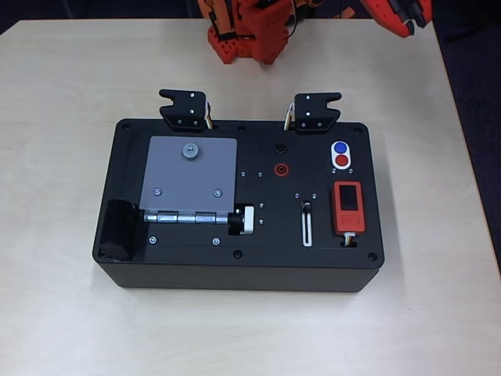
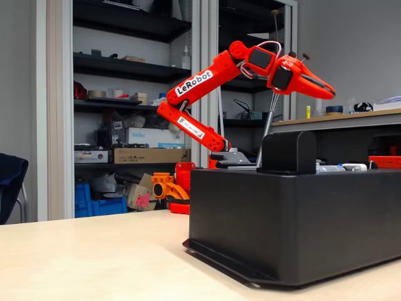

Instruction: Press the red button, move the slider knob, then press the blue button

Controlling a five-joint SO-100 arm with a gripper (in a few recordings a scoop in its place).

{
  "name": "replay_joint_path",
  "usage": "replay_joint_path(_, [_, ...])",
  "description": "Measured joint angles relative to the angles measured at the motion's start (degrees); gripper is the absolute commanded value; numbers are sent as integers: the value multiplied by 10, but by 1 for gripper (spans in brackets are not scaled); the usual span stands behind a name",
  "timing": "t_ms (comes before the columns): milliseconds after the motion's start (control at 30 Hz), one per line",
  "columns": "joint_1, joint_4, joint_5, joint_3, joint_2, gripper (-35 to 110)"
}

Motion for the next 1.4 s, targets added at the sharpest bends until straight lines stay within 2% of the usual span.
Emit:
replay_joint_path(467, [36, 170, 11, -186, -236, 0])
replay_joint_path(667, [71, 224, -44, -239, -308, 0])
replay_joint_path(900, [91, 229, -98, -261, -371, 0])
replay_joint_path(1400, [128, 229, -147, -355, -473, 0])
